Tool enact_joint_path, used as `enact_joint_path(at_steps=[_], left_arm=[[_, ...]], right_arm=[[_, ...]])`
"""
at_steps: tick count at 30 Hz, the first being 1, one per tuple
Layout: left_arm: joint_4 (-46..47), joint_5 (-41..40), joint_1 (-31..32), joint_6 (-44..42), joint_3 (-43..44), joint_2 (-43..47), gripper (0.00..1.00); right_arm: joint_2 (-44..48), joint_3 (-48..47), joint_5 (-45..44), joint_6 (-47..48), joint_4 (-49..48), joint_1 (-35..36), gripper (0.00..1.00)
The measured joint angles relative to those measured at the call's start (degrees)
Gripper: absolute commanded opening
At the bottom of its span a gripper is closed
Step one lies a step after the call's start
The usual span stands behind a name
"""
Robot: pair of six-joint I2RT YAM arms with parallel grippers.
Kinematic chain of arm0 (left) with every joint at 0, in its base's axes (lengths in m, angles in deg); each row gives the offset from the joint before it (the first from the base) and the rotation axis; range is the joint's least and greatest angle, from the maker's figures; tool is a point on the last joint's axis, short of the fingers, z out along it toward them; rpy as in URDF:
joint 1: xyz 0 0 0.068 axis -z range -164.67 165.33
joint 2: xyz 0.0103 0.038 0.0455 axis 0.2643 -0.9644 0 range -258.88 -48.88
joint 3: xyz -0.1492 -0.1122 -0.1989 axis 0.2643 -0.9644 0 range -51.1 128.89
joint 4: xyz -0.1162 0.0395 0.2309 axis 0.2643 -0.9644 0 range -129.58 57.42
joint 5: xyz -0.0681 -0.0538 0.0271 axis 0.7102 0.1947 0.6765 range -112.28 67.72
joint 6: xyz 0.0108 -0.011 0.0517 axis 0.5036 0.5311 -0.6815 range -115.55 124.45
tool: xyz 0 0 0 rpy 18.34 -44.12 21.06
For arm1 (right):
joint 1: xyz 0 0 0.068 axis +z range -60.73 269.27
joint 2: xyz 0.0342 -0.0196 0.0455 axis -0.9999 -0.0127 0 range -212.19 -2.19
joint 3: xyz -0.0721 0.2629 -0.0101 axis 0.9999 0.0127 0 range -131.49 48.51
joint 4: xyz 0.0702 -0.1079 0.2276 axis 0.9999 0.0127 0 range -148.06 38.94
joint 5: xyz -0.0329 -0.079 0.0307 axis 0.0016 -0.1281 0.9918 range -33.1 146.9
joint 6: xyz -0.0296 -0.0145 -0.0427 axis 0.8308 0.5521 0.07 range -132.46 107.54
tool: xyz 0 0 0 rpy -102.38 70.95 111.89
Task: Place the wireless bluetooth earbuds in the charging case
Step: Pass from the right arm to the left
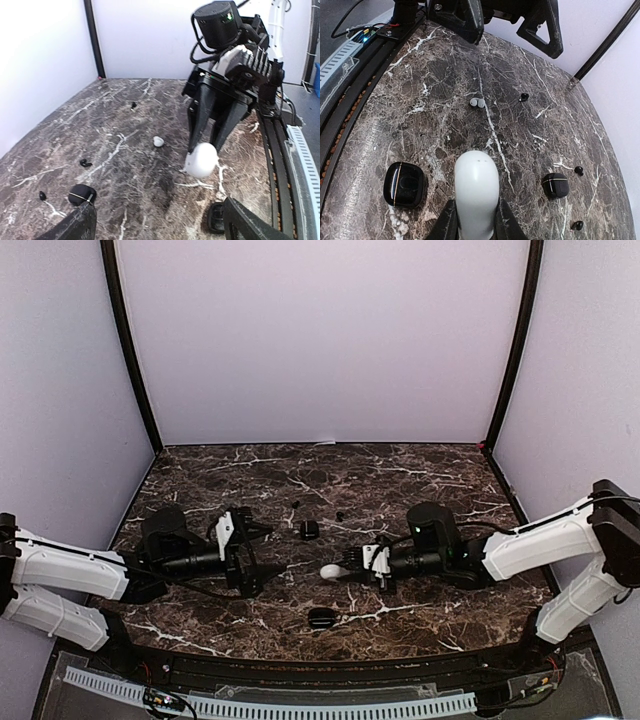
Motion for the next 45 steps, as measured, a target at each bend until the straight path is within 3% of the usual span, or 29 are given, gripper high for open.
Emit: enact_joint_path(at_steps=[12, 30, 45], left_arm=[[7.65, -7.80, 0.00, 3.28, -2.60, 0.22, 0.99], [13.44, -3.91, 0.00, 0.04, -5.27, -2.54, 0.94], [15.43, -0.35, 0.96, -2.97, -3.98, -14.38, 0.85]], right_arm=[[0.17, -0.09, 0.17, -3.10, 1.57, -1.25, 0.21], [-2.03, -0.04, -1.01, -6.38, -1.29, -1.79, 0.20], [-4.50, 1.25, -0.83, -7.61, -6.64, -2.25, 0.20]])
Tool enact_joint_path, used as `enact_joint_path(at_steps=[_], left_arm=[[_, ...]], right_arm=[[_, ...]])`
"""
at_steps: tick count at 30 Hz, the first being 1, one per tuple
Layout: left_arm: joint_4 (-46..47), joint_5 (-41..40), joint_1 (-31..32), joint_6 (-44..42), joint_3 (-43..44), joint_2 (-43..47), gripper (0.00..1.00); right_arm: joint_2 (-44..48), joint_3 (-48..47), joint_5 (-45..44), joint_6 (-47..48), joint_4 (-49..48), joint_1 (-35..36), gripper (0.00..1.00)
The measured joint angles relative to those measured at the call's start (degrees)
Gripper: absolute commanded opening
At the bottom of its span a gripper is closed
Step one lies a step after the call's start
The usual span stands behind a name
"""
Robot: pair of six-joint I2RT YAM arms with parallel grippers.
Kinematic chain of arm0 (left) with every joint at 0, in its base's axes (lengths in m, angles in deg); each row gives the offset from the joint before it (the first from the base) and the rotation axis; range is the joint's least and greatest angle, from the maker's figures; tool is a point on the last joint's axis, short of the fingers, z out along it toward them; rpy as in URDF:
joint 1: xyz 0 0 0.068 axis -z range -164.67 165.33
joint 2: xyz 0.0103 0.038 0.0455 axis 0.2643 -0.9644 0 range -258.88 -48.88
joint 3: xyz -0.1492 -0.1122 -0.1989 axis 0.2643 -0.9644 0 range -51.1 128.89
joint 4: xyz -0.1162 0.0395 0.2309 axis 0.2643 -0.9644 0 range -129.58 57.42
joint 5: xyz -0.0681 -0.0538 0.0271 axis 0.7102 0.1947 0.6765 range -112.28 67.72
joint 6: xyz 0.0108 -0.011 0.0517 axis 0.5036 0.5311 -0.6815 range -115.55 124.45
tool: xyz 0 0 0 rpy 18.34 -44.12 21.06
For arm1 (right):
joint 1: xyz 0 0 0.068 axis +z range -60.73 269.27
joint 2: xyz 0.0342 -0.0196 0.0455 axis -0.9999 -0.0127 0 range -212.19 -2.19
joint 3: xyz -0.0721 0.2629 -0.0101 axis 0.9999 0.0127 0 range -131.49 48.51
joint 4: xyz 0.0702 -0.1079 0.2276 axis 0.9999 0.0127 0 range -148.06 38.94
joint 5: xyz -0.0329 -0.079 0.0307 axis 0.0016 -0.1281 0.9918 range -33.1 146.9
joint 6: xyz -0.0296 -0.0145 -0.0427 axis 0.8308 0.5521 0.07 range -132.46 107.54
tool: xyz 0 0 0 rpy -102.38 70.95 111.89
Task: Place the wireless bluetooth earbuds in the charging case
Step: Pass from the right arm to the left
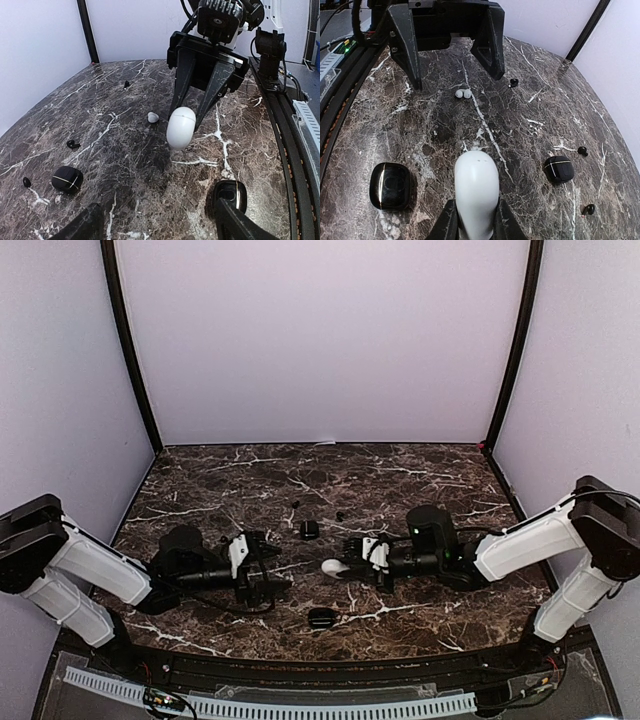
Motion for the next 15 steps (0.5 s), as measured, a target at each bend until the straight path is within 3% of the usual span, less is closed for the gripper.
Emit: enact_joint_path(at_steps=[15], left_arm=[[1.27, -0.85, 4.83, -2.64, 4.79, -8.92, 0.73]], right_arm=[[-3.56, -0.11, 3.08, -0.52, -1.16, -0.28, 0.19]])
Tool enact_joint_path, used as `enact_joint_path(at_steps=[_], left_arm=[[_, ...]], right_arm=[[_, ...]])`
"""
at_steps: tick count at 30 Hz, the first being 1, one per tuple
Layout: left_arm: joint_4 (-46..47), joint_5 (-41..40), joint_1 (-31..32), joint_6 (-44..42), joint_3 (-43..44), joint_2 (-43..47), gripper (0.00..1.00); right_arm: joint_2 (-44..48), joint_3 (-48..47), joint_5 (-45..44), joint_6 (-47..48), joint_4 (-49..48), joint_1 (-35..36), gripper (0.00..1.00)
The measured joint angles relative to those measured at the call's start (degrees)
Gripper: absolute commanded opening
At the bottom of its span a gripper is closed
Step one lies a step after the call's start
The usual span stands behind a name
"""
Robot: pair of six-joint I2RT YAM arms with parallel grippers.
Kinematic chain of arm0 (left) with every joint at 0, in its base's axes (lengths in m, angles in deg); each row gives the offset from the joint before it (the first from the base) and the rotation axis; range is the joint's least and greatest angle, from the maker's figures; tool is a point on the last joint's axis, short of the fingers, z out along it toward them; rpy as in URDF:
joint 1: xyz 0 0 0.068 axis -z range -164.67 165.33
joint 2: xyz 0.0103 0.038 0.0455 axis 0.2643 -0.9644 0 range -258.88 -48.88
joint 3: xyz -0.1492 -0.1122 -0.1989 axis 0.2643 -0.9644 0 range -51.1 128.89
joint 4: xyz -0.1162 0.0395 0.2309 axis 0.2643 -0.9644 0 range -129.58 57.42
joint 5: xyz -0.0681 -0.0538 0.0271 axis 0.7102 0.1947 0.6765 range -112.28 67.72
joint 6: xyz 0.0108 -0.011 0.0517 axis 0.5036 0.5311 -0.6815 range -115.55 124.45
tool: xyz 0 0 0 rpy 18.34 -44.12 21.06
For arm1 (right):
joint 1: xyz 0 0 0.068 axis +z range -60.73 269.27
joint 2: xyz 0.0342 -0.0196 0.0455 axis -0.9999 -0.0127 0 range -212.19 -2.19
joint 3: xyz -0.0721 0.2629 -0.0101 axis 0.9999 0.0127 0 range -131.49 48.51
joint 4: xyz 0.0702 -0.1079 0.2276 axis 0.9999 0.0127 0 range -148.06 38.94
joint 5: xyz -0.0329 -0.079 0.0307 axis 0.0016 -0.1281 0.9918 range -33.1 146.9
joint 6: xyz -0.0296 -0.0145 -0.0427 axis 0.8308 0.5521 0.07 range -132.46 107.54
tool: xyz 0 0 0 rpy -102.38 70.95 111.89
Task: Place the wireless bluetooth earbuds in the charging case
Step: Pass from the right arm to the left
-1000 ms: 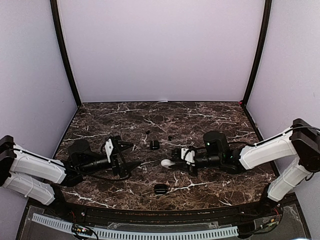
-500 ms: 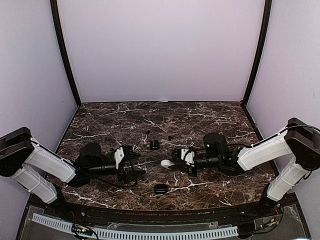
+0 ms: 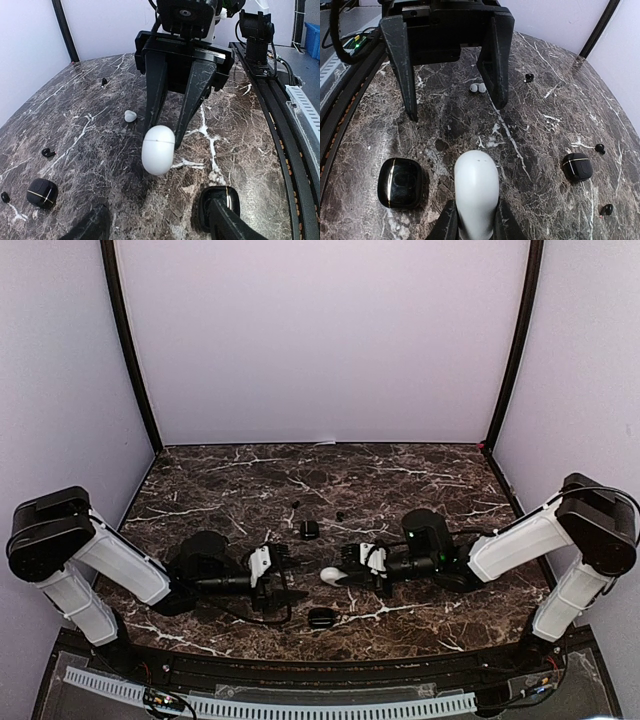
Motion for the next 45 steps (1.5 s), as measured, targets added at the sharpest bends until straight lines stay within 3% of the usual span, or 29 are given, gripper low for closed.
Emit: enact_joint_path(at_steps=[22, 30, 45], left_arm=[[1.88, 1.20, 1.97, 0.63, 3.74, -5.38, 0.72], [-3.43, -1.22, 2.01, 1.40, 7.65, -3.89, 0.73], [1.20, -2.78, 2.01, 2.58, 5.75, -6.27, 0.72]], right_arm=[[-1.09, -0.79, 2.62, 0.07, 0.00, 0.87, 0.18], [-1.03, -0.72, 2.25, 0.02, -1.07, 0.87, 0.18], [-0.52, 0.35, 1.90, 0.02, -2.60, 0.87, 0.18]])
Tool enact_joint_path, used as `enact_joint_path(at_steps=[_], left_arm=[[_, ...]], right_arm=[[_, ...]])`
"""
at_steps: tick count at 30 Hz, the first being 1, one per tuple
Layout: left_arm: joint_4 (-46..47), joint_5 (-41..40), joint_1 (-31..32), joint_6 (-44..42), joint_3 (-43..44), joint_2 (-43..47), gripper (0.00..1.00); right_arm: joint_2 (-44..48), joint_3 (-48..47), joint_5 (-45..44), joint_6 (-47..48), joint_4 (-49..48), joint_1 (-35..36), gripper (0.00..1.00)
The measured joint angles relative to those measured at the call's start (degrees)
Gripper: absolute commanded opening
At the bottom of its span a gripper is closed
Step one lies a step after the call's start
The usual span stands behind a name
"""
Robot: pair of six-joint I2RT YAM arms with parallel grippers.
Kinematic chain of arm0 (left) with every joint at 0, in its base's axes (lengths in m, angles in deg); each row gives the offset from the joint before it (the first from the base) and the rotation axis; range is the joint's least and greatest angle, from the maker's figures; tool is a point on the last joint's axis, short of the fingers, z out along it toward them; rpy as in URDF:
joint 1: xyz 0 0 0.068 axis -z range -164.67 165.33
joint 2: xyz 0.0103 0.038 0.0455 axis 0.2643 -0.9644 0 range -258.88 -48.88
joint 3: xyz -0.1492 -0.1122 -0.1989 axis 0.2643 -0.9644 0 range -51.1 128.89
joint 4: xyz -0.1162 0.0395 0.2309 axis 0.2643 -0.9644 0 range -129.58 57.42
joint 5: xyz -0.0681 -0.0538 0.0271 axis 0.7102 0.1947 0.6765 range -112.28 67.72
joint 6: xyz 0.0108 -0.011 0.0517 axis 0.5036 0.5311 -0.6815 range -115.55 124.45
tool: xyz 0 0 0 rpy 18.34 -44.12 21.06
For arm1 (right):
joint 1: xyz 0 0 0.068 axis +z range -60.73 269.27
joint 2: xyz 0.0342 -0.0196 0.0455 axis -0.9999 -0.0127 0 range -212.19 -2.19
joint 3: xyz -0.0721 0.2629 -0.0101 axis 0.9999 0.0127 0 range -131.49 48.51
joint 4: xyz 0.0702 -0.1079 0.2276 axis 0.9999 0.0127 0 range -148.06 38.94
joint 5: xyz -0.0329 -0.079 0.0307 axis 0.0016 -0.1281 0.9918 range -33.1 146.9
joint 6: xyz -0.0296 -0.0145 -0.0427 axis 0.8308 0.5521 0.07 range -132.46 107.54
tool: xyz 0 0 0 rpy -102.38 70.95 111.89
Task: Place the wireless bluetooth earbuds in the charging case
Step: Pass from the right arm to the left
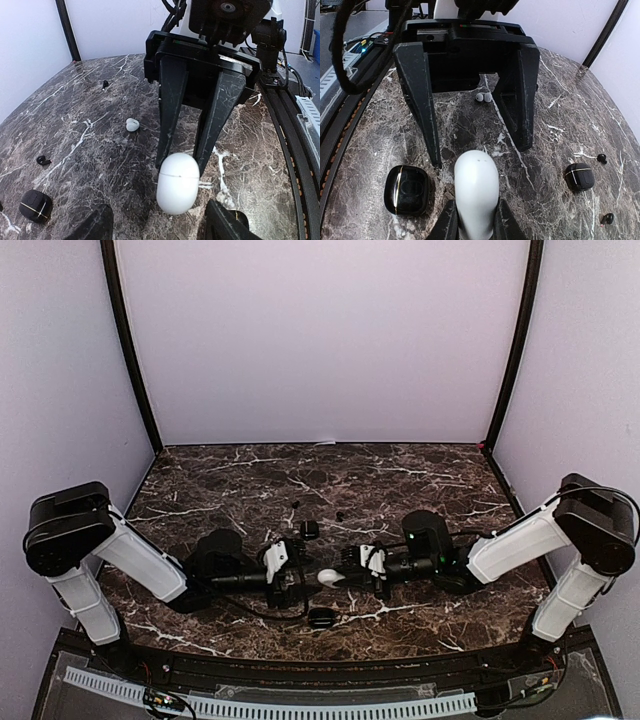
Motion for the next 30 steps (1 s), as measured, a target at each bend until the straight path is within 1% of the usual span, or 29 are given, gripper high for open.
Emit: enact_joint_path(at_steps=[5, 11, 16, 22, 26, 30], left_arm=[[-0.55, 0.57, 0.00, -0.02, 0.72, -0.02, 0.65], [-0.83, 1.99, 0.00, -0.22, 1.33, -0.74, 0.65], [-1.73, 3.50, 0.00, -0.26, 2.14, -1.68, 0.54], [-1.75, 5.22, 0.00, -0.48, 2.67, -2.03, 0.53], [-1.88, 6.12, 0.00, -0.55, 2.82, -2.34, 0.48], [-2.60, 6.49, 0.00, -0.68, 3.63, -2.93, 0.40]], right_arm=[[0.00, 0.00, 0.04, 0.00, -0.15, 0.00, 0.18], [0.00, 0.00, 0.17, -0.02, -0.59, 0.00, 0.18], [0.00, 0.00, 0.33, 0.00, -0.83, 0.00, 0.18], [-0.02, -0.02, 0.37, 0.00, -0.85, 0.02, 0.18], [-0.02, -0.04, 0.39, 0.00, -0.85, 0.39, 0.19], [-0.04, -0.07, 0.48, 0.00, -0.85, 0.52, 0.19]])
